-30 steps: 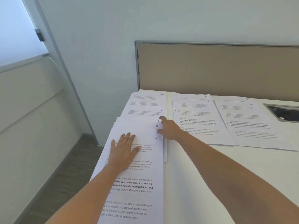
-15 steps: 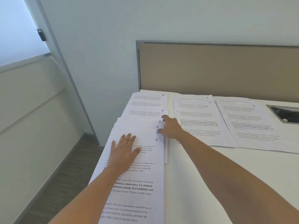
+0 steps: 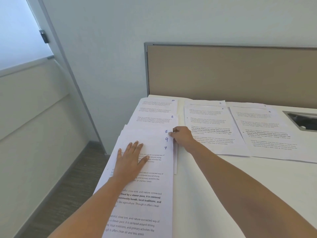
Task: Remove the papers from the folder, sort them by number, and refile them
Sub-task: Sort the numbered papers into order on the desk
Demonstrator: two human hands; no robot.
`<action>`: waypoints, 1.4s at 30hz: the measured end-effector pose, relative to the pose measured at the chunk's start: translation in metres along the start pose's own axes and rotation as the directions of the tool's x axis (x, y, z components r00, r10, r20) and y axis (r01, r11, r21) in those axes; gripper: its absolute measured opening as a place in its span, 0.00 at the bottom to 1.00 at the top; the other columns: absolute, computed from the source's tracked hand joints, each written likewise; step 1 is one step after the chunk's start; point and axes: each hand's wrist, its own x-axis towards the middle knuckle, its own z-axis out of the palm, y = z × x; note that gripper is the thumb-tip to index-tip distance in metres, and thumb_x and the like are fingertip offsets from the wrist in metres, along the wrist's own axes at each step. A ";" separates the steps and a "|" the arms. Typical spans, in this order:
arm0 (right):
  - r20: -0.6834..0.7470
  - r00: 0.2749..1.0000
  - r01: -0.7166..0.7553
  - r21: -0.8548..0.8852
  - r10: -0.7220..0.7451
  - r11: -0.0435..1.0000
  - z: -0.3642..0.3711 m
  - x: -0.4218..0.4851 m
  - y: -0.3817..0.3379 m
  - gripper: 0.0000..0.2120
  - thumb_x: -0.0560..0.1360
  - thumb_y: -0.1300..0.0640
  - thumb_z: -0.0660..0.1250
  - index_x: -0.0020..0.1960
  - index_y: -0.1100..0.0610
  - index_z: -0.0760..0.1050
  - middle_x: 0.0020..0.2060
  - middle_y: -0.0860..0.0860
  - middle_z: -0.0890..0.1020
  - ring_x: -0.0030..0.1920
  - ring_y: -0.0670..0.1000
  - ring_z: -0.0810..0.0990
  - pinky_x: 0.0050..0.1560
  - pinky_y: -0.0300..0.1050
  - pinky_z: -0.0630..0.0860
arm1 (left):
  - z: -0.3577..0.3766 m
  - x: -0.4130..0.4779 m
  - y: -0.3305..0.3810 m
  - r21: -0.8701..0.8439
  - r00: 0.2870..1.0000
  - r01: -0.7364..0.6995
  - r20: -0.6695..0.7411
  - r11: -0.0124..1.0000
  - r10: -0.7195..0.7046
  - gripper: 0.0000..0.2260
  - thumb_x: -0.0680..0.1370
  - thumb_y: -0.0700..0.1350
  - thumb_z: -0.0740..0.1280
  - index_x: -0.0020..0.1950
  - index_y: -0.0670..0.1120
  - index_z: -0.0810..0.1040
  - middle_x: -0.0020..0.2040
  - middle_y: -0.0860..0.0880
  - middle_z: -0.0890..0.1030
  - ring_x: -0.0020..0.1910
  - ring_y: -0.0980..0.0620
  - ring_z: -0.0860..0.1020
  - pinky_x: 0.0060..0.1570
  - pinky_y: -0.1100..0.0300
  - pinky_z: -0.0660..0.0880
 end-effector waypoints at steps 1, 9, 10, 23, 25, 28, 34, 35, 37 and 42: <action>-0.006 1.000 -0.010 0.032 0.011 0.999 -0.002 -0.001 -0.001 0.03 0.75 0.62 0.66 0.46 0.62 0.76 0.42 0.54 0.77 0.32 0.51 0.74 0.35 0.38 0.69 | 0.000 0.000 0.000 -0.001 1.000 -0.001 0.000 1.000 0.001 0.45 0.63 0.70 0.31 0.77 0.53 0.51 0.78 0.56 0.48 0.76 0.56 0.45 0.73 0.48 0.41; -0.079 0.993 -0.064 0.238 0.085 0.969 -0.031 0.001 -0.011 0.10 0.76 0.61 0.66 0.37 0.54 0.70 0.45 0.54 0.78 0.33 0.47 0.74 0.32 0.37 0.69 | 0.002 0.000 -0.001 -0.003 1.000 0.001 -0.002 1.000 -0.001 0.45 0.63 0.70 0.32 0.77 0.54 0.51 0.78 0.56 0.49 0.76 0.56 0.46 0.73 0.48 0.42; -0.076 0.992 -0.081 0.263 0.104 0.961 -0.032 0.001 -0.010 0.10 0.76 0.62 0.66 0.37 0.54 0.71 0.45 0.55 0.78 0.34 0.48 0.75 0.31 0.36 0.70 | 0.001 0.000 -0.001 -0.006 1.000 0.000 -0.001 1.000 0.000 0.45 0.63 0.70 0.32 0.77 0.54 0.51 0.78 0.56 0.49 0.76 0.56 0.46 0.73 0.48 0.42; -0.016 0.985 -0.153 0.380 0.172 0.912 -0.035 -0.009 -0.006 0.13 0.71 0.67 0.72 0.34 0.58 0.69 0.41 0.56 0.77 0.36 0.53 0.78 0.36 0.41 0.79 | -0.014 0.014 0.021 -0.045 1.000 -0.024 0.012 0.999 0.025 0.26 0.81 0.58 0.52 0.77 0.51 0.52 0.78 0.53 0.50 0.76 0.55 0.46 0.73 0.47 0.42; -0.055 0.984 -0.139 0.372 0.171 0.918 -0.034 -0.005 -0.005 0.19 0.68 0.66 0.75 0.30 0.57 0.65 0.40 0.56 0.77 0.40 0.55 0.77 0.47 0.49 0.78 | -0.020 0.023 0.031 -0.064 0.998 -0.058 0.011 0.996 0.059 0.27 0.81 0.58 0.53 0.77 0.50 0.52 0.78 0.53 0.50 0.77 0.54 0.47 0.73 0.48 0.43; -0.078 0.980 -0.138 0.395 0.182 0.908 -0.033 -0.004 -0.004 0.21 0.66 0.64 0.77 0.30 0.56 0.63 0.38 0.56 0.76 0.41 0.56 0.77 0.41 0.47 0.77 | -0.024 0.033 0.046 -0.104 0.992 -0.119 0.021 0.987 0.122 0.28 0.80 0.58 0.55 0.77 0.50 0.52 0.78 0.53 0.50 0.76 0.55 0.48 0.73 0.49 0.44; -0.057 0.977 -0.166 0.399 0.205 0.902 -0.025 0.001 0.008 0.13 0.73 0.54 0.72 0.35 0.55 0.70 0.47 0.56 0.79 0.46 0.54 0.77 0.39 0.44 0.76 | -0.007 0.034 0.054 -0.104 0.983 -0.126 0.121 0.987 0.138 0.29 0.80 0.62 0.51 0.77 0.53 0.49 0.78 0.55 0.49 0.76 0.56 0.46 0.73 0.46 0.41; -0.075 0.977 -0.157 0.381 0.199 0.911 -0.025 0.002 0.010 0.13 0.73 0.53 0.71 0.35 0.54 0.69 0.46 0.55 0.78 0.45 0.53 0.76 0.38 0.43 0.75 | -0.004 0.033 0.052 -0.089 0.982 -0.119 0.136 0.989 0.131 0.31 0.78 0.66 0.47 0.77 0.53 0.48 0.78 0.56 0.48 0.76 0.56 0.46 0.73 0.46 0.41; -0.122 0.976 -0.129 0.345 0.181 0.930 -0.029 0.005 0.014 0.15 0.74 0.53 0.70 0.35 0.53 0.66 0.41 0.54 0.74 0.42 0.51 0.72 0.38 0.42 0.72 | 0.001 0.033 0.047 -0.056 0.983 -0.129 0.127 0.990 0.135 0.46 0.64 0.77 0.31 0.77 0.55 0.46 0.78 0.57 0.46 0.76 0.57 0.44 0.73 0.46 0.40; -0.278 0.949 -0.072 0.274 0.151 0.959 -0.060 0.007 0.015 0.12 0.75 0.52 0.68 0.37 0.57 0.73 0.42 0.55 0.78 0.41 0.53 0.74 0.43 0.46 0.72 | 0.002 0.034 0.035 -0.026 0.982 -0.126 0.135 0.992 0.129 0.56 0.54 0.79 0.28 0.77 0.55 0.45 0.78 0.57 0.45 0.76 0.57 0.43 0.73 0.47 0.39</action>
